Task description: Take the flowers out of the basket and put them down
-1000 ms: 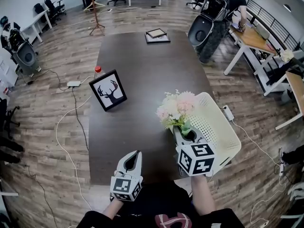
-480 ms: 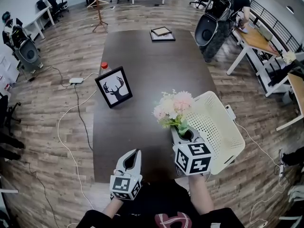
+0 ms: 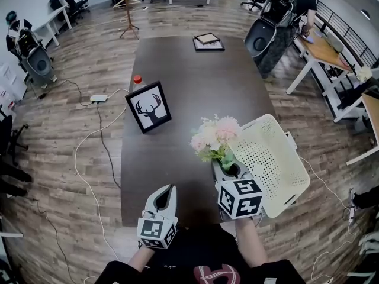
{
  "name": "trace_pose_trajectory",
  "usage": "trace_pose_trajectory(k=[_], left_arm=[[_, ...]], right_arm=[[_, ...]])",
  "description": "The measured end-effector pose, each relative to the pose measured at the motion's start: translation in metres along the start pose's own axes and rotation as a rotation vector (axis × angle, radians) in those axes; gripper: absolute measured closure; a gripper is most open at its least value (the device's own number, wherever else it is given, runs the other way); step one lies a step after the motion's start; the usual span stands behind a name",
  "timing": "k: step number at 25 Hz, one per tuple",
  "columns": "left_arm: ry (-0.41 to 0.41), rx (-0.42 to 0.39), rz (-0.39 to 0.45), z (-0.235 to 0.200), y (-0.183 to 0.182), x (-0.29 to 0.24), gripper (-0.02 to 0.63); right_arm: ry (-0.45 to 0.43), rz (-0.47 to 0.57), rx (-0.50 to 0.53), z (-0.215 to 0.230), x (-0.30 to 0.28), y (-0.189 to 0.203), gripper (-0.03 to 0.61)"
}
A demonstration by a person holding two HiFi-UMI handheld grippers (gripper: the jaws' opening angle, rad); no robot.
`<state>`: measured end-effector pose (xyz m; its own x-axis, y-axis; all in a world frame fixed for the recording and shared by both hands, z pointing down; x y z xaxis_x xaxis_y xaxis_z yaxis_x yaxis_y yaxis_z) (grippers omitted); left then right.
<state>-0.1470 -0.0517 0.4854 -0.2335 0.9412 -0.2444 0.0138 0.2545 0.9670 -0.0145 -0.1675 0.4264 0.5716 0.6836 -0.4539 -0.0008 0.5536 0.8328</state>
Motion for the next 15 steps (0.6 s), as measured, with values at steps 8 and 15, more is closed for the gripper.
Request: trace_pose_trajectory(k=[8, 15], left_arm=[[-0.002, -0.01, 0.003, -0.005, -0.001, 0.003, 0.604], [0.015, -0.012, 0.005, -0.008, -0.001, 0.01, 0.604]], right_arm=[[-0.035, -0.021, -0.01, -0.011, -0.01, 0.012, 0.521], [-0.047, -0.039, -0.021, -0.021, -0.015, 0.022, 0.52]])
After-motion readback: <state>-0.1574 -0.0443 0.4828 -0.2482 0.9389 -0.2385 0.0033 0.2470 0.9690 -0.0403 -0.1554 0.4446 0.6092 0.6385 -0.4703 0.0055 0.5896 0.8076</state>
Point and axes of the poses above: the fingertips, and each gripper's own axes: x backward along the fingers, z to its right, y out of its underside, the point moved 3 cm from there along x, backward along the fingers, and after that the axes turned 9 degrees about -x, right-handed, at the moved point
